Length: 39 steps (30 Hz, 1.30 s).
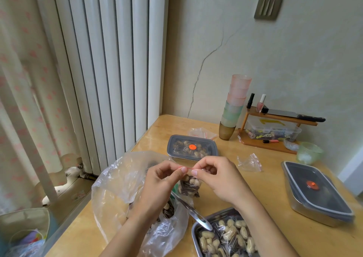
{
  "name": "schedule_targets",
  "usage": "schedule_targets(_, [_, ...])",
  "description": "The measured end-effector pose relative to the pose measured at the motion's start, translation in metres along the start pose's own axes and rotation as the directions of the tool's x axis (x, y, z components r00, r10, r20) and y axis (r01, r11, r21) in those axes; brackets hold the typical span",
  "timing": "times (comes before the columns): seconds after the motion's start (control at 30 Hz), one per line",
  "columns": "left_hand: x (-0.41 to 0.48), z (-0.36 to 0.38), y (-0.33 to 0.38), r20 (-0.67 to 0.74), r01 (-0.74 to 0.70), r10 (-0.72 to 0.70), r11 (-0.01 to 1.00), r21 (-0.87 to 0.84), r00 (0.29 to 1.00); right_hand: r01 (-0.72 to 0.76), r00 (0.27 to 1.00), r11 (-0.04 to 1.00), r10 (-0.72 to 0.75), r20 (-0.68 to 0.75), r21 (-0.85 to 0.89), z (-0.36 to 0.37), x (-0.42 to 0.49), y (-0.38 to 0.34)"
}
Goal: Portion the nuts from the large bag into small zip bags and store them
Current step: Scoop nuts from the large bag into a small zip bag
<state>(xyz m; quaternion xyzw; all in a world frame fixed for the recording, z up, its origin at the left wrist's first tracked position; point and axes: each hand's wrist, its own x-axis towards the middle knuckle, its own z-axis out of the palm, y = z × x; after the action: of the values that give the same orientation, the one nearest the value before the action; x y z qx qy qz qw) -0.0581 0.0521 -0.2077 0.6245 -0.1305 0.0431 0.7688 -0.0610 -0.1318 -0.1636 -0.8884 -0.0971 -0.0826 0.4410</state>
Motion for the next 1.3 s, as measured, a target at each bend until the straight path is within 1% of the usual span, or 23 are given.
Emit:
schedule_targets(0.1, [-0.0011, 0.0020, 0.0011, 0.007, -0.004, 0.004, 1.000, 0.000, 1.000, 0.001, 0.999, 1.000, -0.001, 0.046, -0.005, 0.0009, 0.0001, 0.0008])
schedule_targets(0.2, [-0.0014, 0.0028, 0.0012, 0.066, -0.002, 0.001, 1.000, 0.014, 0.998, 0.005, 1.000, 0.998, -0.004, 0.017, -0.063, 0.0032, -0.0008, 0.0002])
schedule_targets(0.27, [-0.0014, 0.0025, 0.0006, 0.093, 0.001, -0.003, 1.000, 0.019, 0.996, 0.004, 1.000, 0.998, -0.004, -0.002, -0.061, 0.0029, -0.0003, 0.0004])
schedule_targets(0.33, [-0.0010, 0.0025, -0.0003, 0.075, 0.003, -0.003, 1.000, -0.002, 0.997, 0.003, 1.000, 0.999, -0.003, -0.001, -0.038, 0.0016, -0.0001, 0.0004])
schedule_targets(0.43, [0.0007, 0.0011, -0.0023, 0.022, 0.019, -0.018, 0.999, -0.051, 1.000, -0.015, 0.999, 1.000, 0.014, 0.046, 0.021, -0.0005, 0.0004, 0.0011])
schedule_targets(0.53, [0.0018, -0.0011, -0.0047, -0.013, 0.018, -0.019, 0.999, -0.048, 1.000, -0.052, 0.997, 0.998, 0.049, 0.067, 0.039, -0.0035, -0.0003, 0.0011])
schedule_targets(0.63, [0.0023, -0.0021, -0.0045, -0.032, 0.016, -0.017, 0.999, -0.049, 0.999, -0.067, 0.997, 0.998, 0.066, 0.050, 0.012, -0.0046, -0.0004, 0.0009])
schedule_targets(0.73, [0.0026, -0.0015, -0.0045, -0.018, 0.018, -0.019, 0.998, -0.052, 1.000, -0.071, 0.996, 0.997, 0.072, 0.052, -0.035, -0.0032, -0.0004, 0.0004])
schedule_targets(0.9, [0.0023, -0.0010, -0.0039, -0.020, 0.012, -0.013, 0.998, -0.061, 1.000, -0.082, 0.996, 0.993, 0.078, 0.044, 0.085, -0.0039, 0.0007, 0.0021])
schedule_targets(1.0, [0.0023, -0.0005, -0.0052, -0.018, 0.005, -0.005, 0.999, -0.051, 1.000, -0.087, 0.993, 0.990, 0.078, 0.087, 0.107, -0.0029, 0.0005, 0.0029])
schedule_targets(1.1, [-0.0013, 0.0011, -0.0034, 0.013, -0.003, 0.003, 1.000, -0.023, 1.000, -0.098, 0.992, 0.988, 0.088, 0.088, 0.118, -0.0004, 0.0000, 0.0026])
schedule_targets(1.2, [-0.0049, 0.0045, -0.0012, 0.110, 0.033, -0.034, 0.999, 0.011, 0.993, -0.104, 0.994, 0.978, 0.099, 0.038, 0.181, 0.0018, 0.0004, 0.0014])
schedule_targets(1.3, [-0.0040, 0.0055, -0.0064, 0.166, 0.056, -0.049, 0.998, -0.039, 0.985, -0.104, 0.992, 0.958, 0.121, -0.047, 0.266, -0.0005, 0.0003, 0.0031])
